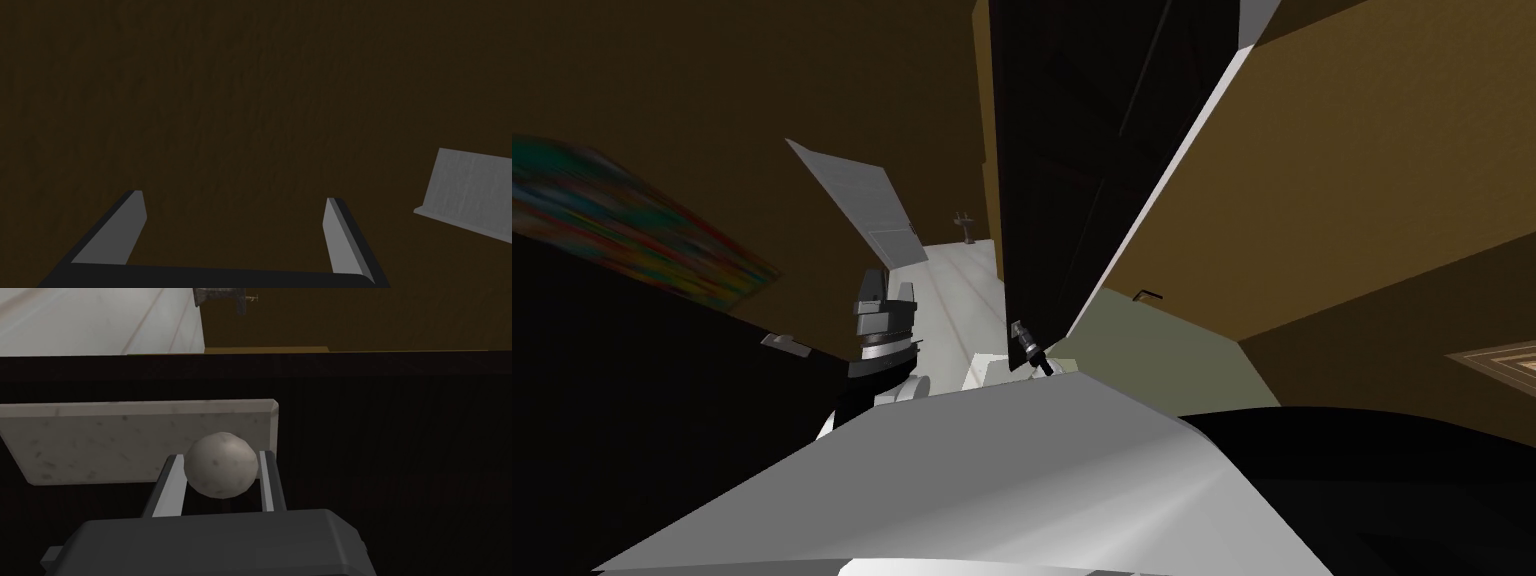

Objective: Push the door open

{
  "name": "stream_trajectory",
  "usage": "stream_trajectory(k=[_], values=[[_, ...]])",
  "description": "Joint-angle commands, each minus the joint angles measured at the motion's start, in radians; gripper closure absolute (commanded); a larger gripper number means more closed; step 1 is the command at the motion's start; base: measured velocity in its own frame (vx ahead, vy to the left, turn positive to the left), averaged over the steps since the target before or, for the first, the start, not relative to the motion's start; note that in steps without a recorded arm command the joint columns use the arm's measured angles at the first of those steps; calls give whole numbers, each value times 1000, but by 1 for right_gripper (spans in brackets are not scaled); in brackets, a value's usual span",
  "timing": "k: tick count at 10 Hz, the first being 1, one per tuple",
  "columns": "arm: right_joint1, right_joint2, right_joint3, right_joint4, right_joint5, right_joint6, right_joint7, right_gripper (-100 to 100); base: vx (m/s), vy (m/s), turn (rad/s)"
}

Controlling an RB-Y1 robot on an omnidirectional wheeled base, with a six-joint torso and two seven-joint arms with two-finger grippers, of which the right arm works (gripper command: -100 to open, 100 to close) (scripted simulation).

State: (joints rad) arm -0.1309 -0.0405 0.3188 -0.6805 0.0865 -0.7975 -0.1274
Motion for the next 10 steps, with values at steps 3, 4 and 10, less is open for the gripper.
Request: stream_trajectory(k=[3,4,10], values=[[1,0,0,0,0,-1,0,100,-9,-5,0],[1,0,0,0,0,-1,0,100,0,0,0],[-3,-27,-58,10,-26,3,22,100,144,96,-36]])
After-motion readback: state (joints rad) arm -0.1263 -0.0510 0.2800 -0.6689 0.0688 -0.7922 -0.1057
